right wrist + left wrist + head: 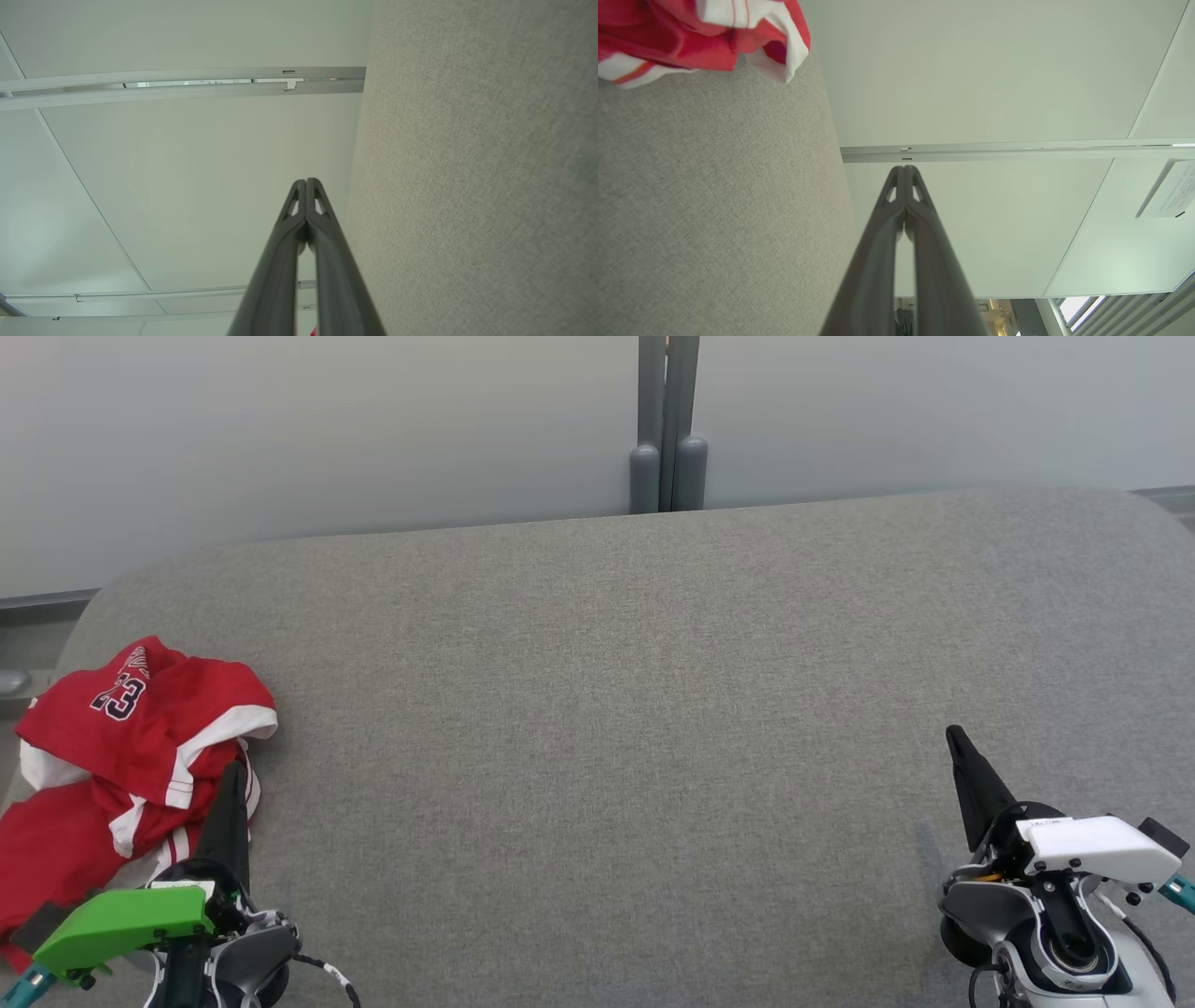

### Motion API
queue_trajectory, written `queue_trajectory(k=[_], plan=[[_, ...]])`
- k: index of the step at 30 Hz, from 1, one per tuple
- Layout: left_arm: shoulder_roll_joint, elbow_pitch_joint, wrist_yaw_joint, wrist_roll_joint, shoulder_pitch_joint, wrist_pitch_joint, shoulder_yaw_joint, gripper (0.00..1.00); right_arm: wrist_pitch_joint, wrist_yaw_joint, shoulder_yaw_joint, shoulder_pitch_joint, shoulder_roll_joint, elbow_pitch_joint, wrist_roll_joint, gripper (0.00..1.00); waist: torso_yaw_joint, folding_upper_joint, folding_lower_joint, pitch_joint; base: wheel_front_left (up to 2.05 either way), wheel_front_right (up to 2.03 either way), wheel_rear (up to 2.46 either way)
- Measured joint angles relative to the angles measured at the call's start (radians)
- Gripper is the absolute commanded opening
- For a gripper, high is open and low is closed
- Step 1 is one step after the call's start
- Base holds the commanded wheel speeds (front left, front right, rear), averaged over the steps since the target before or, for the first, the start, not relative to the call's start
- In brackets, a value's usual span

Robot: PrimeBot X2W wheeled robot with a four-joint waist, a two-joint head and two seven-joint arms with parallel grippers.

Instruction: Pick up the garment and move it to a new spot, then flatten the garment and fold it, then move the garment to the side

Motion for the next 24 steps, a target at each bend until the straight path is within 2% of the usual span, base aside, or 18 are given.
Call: queue_trajectory(k=[24], plan=[[0.000,0.000,0.000,0.000,0.000,0.000,0.000,0.00,0.000,0.000,0.000,0.000,0.000,0.000,0.000,0.00,0.000,0.0000,0.0001,0.000,0.00,0.00,0.00]])
